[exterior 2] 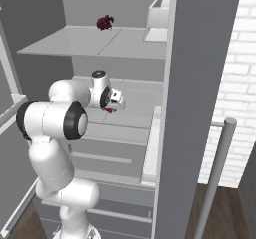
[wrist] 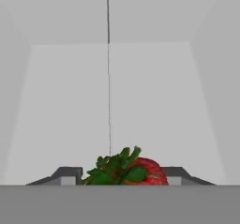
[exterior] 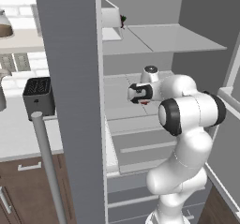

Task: Take the strawberry from the fridge and place it on top of the pancake, located on the dining counter.

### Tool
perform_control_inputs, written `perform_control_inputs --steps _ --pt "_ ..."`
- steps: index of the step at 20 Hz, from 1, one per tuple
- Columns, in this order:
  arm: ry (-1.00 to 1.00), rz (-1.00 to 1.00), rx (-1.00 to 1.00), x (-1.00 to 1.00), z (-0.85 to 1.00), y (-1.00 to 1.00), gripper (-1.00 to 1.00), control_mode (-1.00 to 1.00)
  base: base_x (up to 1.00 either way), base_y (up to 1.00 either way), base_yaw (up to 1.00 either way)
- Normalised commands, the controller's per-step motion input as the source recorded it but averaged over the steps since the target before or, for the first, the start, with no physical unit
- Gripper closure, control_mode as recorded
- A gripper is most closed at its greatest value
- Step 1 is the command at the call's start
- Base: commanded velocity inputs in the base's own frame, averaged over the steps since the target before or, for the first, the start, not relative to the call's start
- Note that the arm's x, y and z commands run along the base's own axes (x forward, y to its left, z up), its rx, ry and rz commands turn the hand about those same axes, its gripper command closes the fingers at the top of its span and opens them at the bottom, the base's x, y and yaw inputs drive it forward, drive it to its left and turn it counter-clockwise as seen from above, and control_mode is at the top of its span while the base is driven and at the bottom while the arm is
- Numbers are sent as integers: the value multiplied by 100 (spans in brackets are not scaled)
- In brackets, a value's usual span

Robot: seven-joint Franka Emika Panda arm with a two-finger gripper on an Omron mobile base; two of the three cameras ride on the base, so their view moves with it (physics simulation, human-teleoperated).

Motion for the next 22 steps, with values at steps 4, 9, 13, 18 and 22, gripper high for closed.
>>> perform_control_inputs --steps 4,9,13,18,22 --pt "-9 0 0 -11 -14 0 100 -100 0 0 0" --pt "-13 0 0 -45 0 0 100 -100 0 0 0" --pt "-5 0 3 -95 18 -16 100 -100 0 0 0" --pt "0 0 11 -94 71 -20 100 -100 0 0 0" --pt "0 0 2 -99 96 6 100 -100 0 0 0"
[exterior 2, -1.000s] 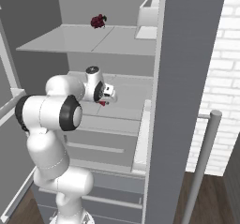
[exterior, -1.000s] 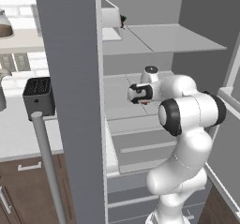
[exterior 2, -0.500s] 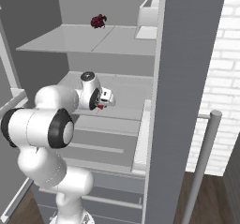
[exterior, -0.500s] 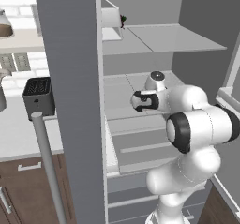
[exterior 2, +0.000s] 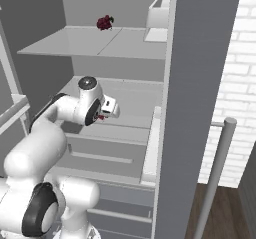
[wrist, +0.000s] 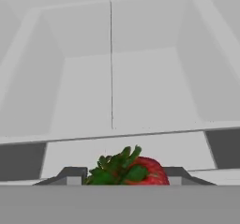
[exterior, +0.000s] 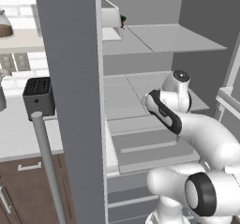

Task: Take the strawberry from the fridge and place it on top of the pancake, located on the dining counter.

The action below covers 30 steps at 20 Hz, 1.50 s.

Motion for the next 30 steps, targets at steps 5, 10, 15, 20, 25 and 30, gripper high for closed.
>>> perform_control_inputs --steps 5,10,15,20,25,30 --pt "0 0 -9 -81 100 23 100 -100 0 0 0" --pt "0 -1 -2 -79 84 2 100 -100 0 0 0" --pt "0 0 0 -95 55 0 100 -100 0 0 0" --pt "-3 0 0 -100 12 0 100 -100 0 0 0" --pt "-14 0 0 -94 0 0 100 -100 0 0 0" --pt "-1 0 0 -39 0 0 100 -100 0 0 0"
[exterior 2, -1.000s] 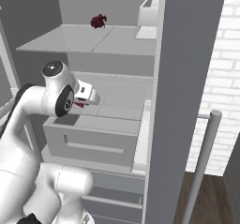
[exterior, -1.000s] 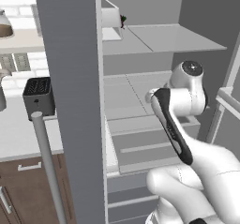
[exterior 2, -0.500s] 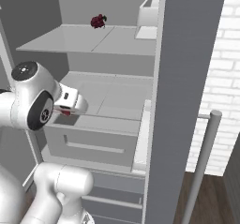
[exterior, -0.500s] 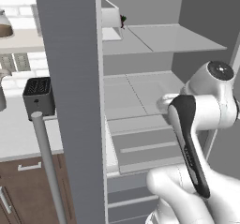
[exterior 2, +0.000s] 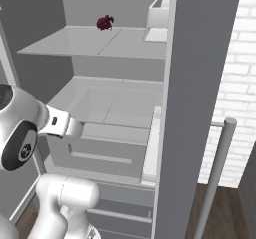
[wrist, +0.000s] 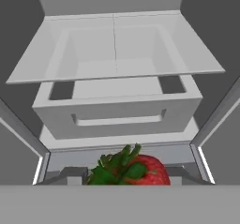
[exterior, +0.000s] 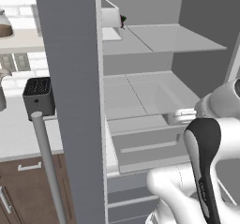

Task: Take the strawberry from the fridge and place it on top of the pancake, located on the dining counter.

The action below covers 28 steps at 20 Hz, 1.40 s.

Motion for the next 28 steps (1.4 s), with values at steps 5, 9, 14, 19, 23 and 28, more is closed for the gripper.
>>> perform_control_inputs --steps 5,9,14,19,23,28 --pt "28 0 -1 2 4 6 100 -100 0 0 0" --pt "18 0 0 0 0 0 100 -100 0 0 0" --pt "0 0 0 -4 -3 0 100 -100 0 0 0" --pt "0 0 0 0 0 0 100 -100 0 0 0" --pt "0 0 0 -6 0 0 100 -100 0 0 0" --pt "-2 0 0 -9 0 0 100 100 -54 0 -19"
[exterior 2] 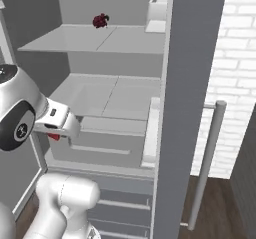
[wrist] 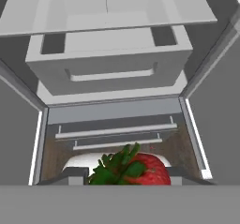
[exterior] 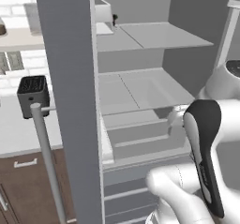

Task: Take the strawberry from the fridge and place it on top of the pancake, located on the dining counter.

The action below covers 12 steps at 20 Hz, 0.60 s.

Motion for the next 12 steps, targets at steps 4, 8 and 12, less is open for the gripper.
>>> perform_control_inputs --steps 4,8,12 --pt "0 0 0 0 0 0 100 100 -84 14 -35" --pt "0 0 0 0 0 0 100 100 -84 6 -43" --pt "0 0 0 0 0 0 100 100 -77 0 -55"
